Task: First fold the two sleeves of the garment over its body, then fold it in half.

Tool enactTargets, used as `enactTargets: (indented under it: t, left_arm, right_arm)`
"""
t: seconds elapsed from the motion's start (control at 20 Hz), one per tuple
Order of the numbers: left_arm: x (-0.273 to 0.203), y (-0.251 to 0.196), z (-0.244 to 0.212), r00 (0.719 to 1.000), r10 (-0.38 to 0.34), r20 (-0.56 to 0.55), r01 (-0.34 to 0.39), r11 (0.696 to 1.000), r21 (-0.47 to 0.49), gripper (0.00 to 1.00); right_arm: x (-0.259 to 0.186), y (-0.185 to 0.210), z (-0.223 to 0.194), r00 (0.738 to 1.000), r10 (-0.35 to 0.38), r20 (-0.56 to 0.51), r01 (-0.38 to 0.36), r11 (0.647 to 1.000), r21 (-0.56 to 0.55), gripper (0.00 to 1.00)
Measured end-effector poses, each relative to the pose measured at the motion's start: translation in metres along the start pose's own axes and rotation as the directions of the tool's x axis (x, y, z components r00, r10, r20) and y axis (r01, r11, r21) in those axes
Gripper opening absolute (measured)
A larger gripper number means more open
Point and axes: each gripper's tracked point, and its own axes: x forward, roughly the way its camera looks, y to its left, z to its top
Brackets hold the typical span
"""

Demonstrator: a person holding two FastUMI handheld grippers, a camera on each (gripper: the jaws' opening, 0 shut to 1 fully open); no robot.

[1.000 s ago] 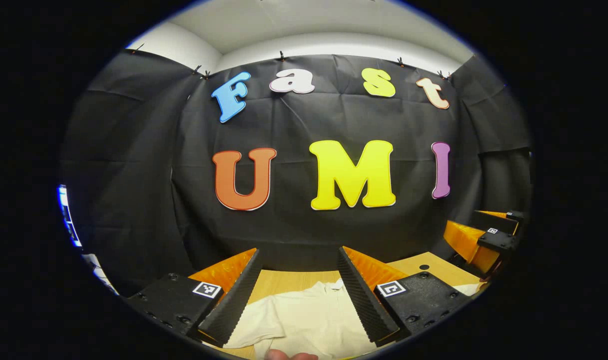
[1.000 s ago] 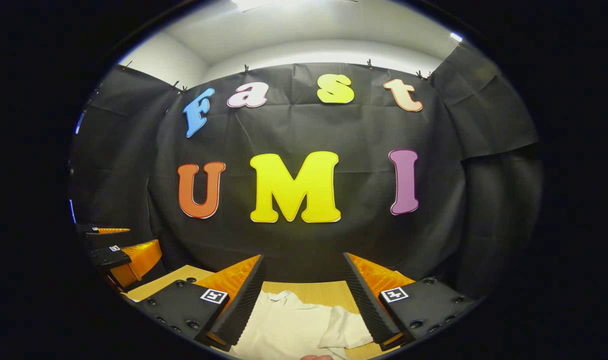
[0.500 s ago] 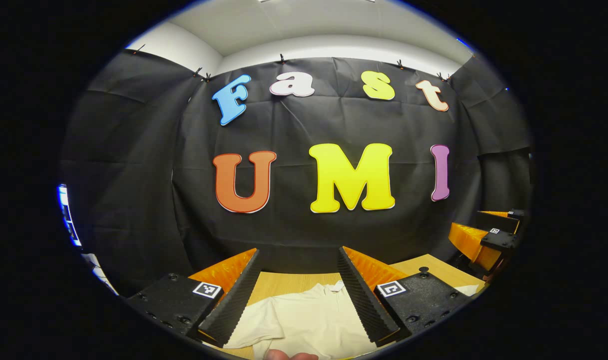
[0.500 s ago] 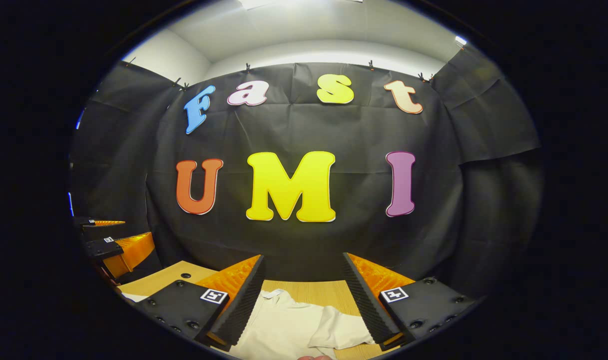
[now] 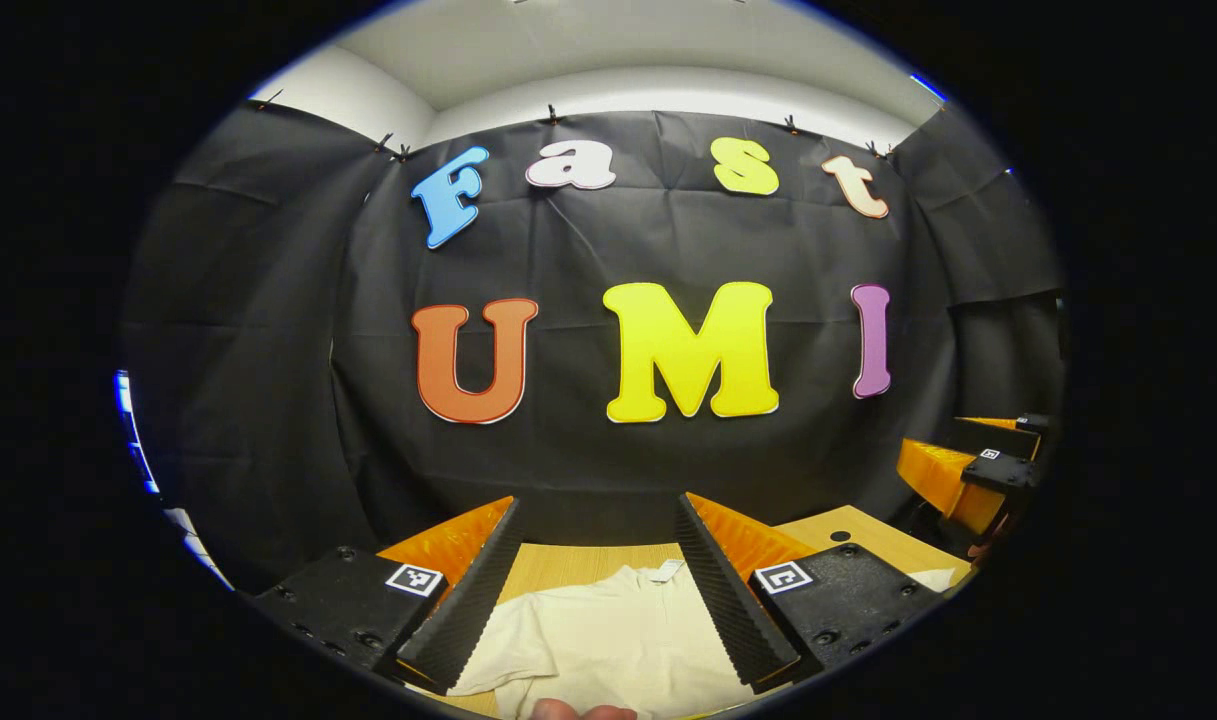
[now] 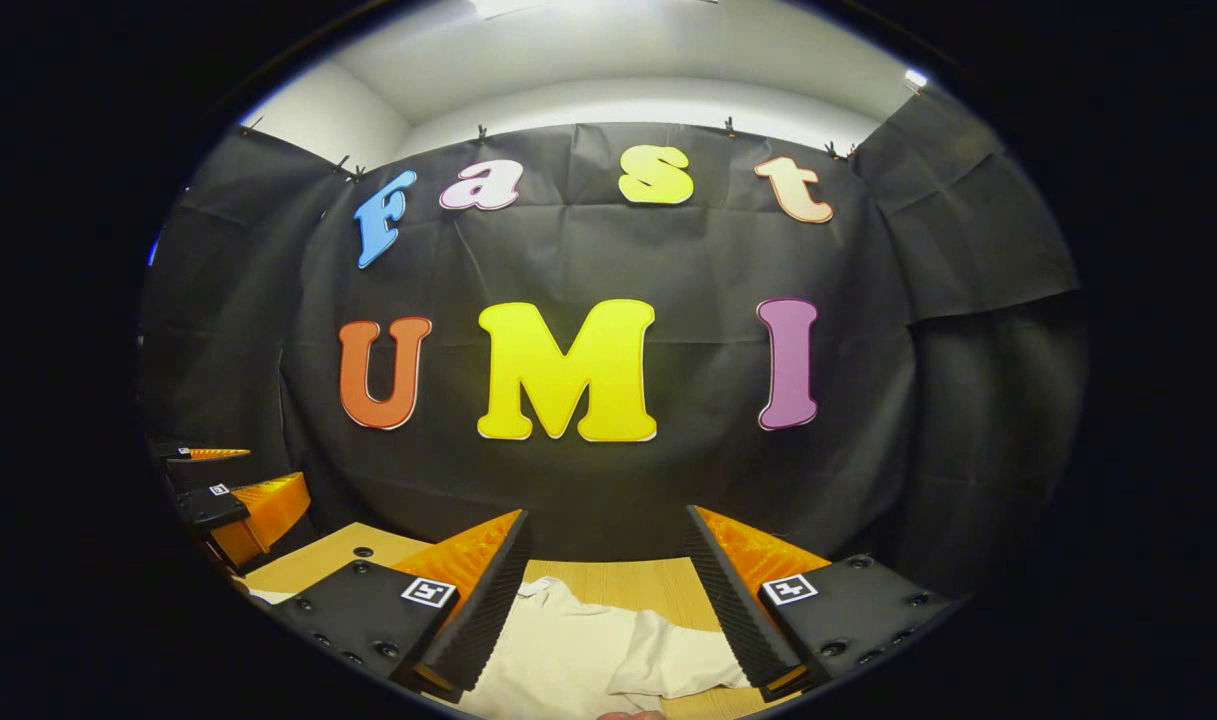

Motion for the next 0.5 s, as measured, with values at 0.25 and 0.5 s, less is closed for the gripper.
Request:
enactTargets:
  t: [0.25, 0.5]
  left_arm:
    - [0.0, 0.0, -0.004, 1.0, 0.001, -0.008, -0.001, 1.0, -0.003, 0.97]
    - [0.003, -0.004, -0.013, 1.0, -0.009, -0.03, 0.009, 1.0, -0.001, 0.97]
  right_arm:
    - [0.002, -0.003, -0.005, 1.0, -0.007, -0.016, 0.007, 1.0, -0.003, 0.95]
    - [0.004, -0.013, -0.011, 0.999, -0.021, -0.043, 0.021, 1.0, -0.008, 0.95]
